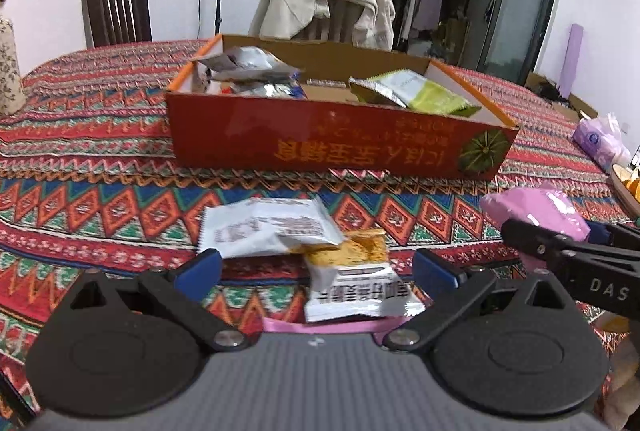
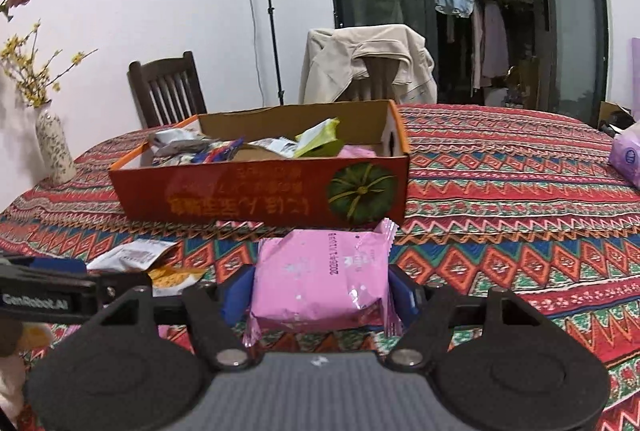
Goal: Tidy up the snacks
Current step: 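Grasp another pumpkin-seed oat crisp packet with the left gripper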
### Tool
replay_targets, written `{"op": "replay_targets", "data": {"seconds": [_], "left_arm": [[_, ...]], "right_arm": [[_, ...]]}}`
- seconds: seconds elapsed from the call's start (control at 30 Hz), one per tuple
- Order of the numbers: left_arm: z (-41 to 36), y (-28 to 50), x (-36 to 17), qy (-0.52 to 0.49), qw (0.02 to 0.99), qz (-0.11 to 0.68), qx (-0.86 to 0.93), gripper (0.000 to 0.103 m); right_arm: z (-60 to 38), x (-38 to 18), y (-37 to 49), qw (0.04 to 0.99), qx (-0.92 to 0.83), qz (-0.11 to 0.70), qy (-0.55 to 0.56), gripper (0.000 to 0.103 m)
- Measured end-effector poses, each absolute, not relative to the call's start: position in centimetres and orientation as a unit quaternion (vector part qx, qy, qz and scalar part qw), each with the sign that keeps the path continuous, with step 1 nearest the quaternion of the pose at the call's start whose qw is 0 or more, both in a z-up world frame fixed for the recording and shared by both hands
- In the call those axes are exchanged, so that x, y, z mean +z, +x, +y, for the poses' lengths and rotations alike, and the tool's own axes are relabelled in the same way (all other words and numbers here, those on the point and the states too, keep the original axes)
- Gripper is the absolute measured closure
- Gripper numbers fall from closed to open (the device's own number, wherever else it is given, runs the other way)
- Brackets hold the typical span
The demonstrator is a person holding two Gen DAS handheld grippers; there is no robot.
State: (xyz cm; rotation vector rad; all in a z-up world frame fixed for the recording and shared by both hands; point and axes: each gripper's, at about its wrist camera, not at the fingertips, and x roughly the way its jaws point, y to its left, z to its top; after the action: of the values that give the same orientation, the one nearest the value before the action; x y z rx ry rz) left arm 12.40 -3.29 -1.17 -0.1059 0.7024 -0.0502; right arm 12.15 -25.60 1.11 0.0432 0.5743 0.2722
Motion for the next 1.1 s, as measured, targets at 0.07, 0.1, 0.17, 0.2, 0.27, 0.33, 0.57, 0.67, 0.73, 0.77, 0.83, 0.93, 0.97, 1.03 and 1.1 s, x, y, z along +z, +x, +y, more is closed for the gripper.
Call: {"op": "replay_targets", "data": {"seconds": [0.07, 0.1, 0.17, 0.2, 0.27, 0.33, 0.57, 0.67, 0.73, 0.77, 0.83, 0.93, 0.97, 1.03, 1.1], "left_arm": [[-3.9, 12.9, -1.4, -0.048, 0.935, 0.352, -0.020, 0.000], [-4.2, 13.1, -1.5, -0.046, 0.933, 0.355, -0.018, 0.000], [-4.7, 13.5, -1.7, -0.039, 0.931, 0.362, -0.012, 0.000], [-4.9, 13.6, -1.7, -0.035, 0.931, 0.364, -0.008, 0.000], [-5.4, 14.0, -1.9, -0.025, 0.929, 0.369, 0.002, 0.000], [-5.7, 14.3, -2.2, -0.021, 0.927, 0.374, 0.007, 0.000], [-6.3, 15.1, -2.8, -0.007, 0.923, 0.383, 0.022, 0.005], [-6.4, 15.1, -2.8, -0.009, 0.924, 0.382, 0.024, 0.005], [-6.6, 15.1, -2.8, -0.005, 0.925, 0.380, 0.025, 0.007], [-6.7, 15.1, -2.8, -0.004, 0.925, 0.379, 0.024, 0.010], [-6.8, 15.0, -2.6, -0.003, 0.927, 0.375, 0.021, 0.017], [-6.6, 14.9, -2.5, -0.006, 0.928, 0.373, 0.019, 0.023], [-6.5, 14.8, -2.5, -0.007, 0.928, 0.371, 0.020, 0.027], [-6.1, 14.6, -2.3, -0.014, 0.929, 0.369, 0.020, 0.035], [-5.8, 14.4, -2.2, -0.017, 0.930, 0.366, 0.019, 0.047]], "right_arm": [[-26.1, 1.2, 12.2, 0.951, 0.130, 0.278, 0.023, 0.033], [-26.2, 1.2, 12.3, 0.952, 0.129, 0.276, 0.024, 0.033], [-26.6, 1.3, 12.4, 0.954, 0.128, 0.271, 0.027, 0.033], [-26.8, 1.2, 12.4, 0.954, 0.127, 0.269, 0.028, 0.033], [-27.0, 1.1, 12.5, 0.955, 0.129, 0.267, 0.031, 0.033], [-27.1, 0.9, 12.5, 0.954, 0.132, 0.268, 0.035, 0.033], [-27.4, 0.3, 12.7, 0.950, 0.148, 0.271, 0.049, 0.033], [-27.4, 0.0, 12.8, 0.948, 0.152, 0.274, 0.054, 0.033], [-27.4, -0.1, 12.9, 0.947, 0.154, 0.275, 0.056, 0.033], [-27.4, -0.1, 12.9, 0.947, 0.155, 0.275, 0.059, 0.033], [-27.5, -0.2, 12.9, 0.948, 0.154, 0.273, 0.062, 0.033], [-27.6, -0.2, 12.7, 0.948, 0.156, 0.269, 0.062, 0.033], [-27.5, -0.2, 12.7, 0.949, 0.156, 0.269, 0.060, 0.033], [-27.5, -0.1, 12.7, 0.949, 0.156, 0.269, 0.060, 0.033], [-27.5, -0.1, 12.7, 0.948, 0.155, 0.269, 0.061, 0.033]]}}
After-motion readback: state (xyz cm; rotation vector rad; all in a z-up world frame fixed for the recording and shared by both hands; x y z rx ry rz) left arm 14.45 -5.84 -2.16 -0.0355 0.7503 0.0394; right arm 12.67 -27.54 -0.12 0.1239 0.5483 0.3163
